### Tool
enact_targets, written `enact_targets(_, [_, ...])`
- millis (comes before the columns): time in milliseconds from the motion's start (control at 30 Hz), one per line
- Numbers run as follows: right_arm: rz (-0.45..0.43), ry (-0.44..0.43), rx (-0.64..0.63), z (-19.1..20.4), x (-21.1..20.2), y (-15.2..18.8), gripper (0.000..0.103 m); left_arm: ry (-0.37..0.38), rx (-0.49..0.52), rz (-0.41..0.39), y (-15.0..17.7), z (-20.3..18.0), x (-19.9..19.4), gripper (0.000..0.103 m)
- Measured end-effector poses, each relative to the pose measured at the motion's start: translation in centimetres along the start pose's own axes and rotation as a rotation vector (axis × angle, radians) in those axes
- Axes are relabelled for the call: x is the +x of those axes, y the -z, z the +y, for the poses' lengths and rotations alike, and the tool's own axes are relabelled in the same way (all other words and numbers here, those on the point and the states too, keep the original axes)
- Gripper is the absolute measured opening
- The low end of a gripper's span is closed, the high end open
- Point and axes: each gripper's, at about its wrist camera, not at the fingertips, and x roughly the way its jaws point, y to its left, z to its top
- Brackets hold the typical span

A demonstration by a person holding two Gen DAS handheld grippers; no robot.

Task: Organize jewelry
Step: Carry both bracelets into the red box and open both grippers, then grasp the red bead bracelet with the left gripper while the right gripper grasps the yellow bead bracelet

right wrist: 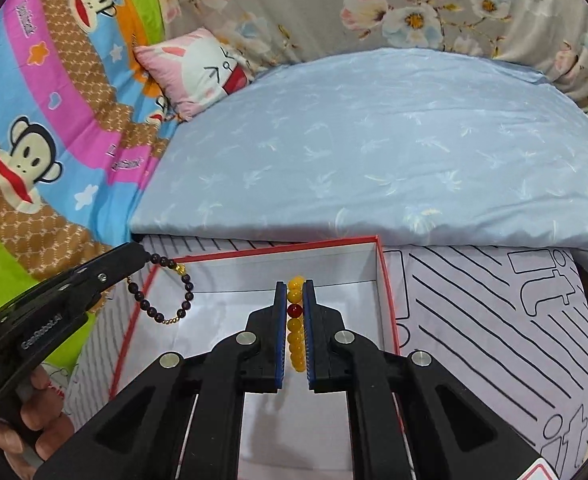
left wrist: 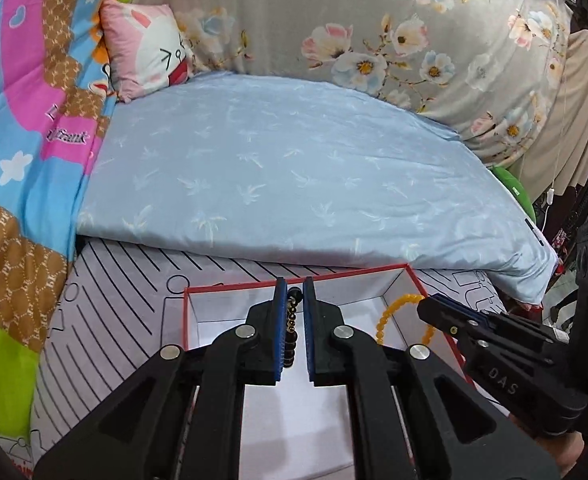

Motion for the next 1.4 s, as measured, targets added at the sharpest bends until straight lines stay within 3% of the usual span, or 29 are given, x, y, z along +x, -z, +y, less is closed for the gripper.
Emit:
enact_targets(67, [-0.021,0.049,0.002,-0.4,0.2,-0.1,0.024,-0.024,-0.004,-0.004,0.1,0.3,0.4,0.02])
enact_targets(167, [-0.058,0.065,0.008,-0.8,-1.3,0.4,0.027,-0.057,-0.011,-0.023,0.5,0.7,-0.3,0.041])
enact_targets(333, [-0.076,0.072,0.002,-0.6,-4.1,2.8,0.027,-0.047,-0.029,-0.022,2.5,1.1,-2.9,0.041])
enact_targets(500, [-0.079,0.052,0.033,-0.7,-7.1,6.2,0.028,-0.094,0.012,-0.017,5.8,0.1,-5.6,0.041])
enact_targets(633, [-0.11,0.127,-0.004,-0.1,-10.0,9.7,0.038,-0.147,0.056,-0.017,9.1,-0.7,-7.9,0.043])
enact_targets(767, [-0.099,0.175,-0.031,0.1,-12.0,13.9,0.038,-0.15,0.04,0.007,12.4,-0.4,-9.7,0.046])
enact_targets(1067, [0.023,0.145,-0.005,0.2,-12.9,22.2,0.038,-0.177,0.002,0.094,20.6,0.2,-11.3,0.048])
enact_targets(1400, [0.048,0.137,0.025,0.7,-12.4,24.8,0.038,-0.186,0.008,0.121,24.7,-0.7,-11.5,0.048])
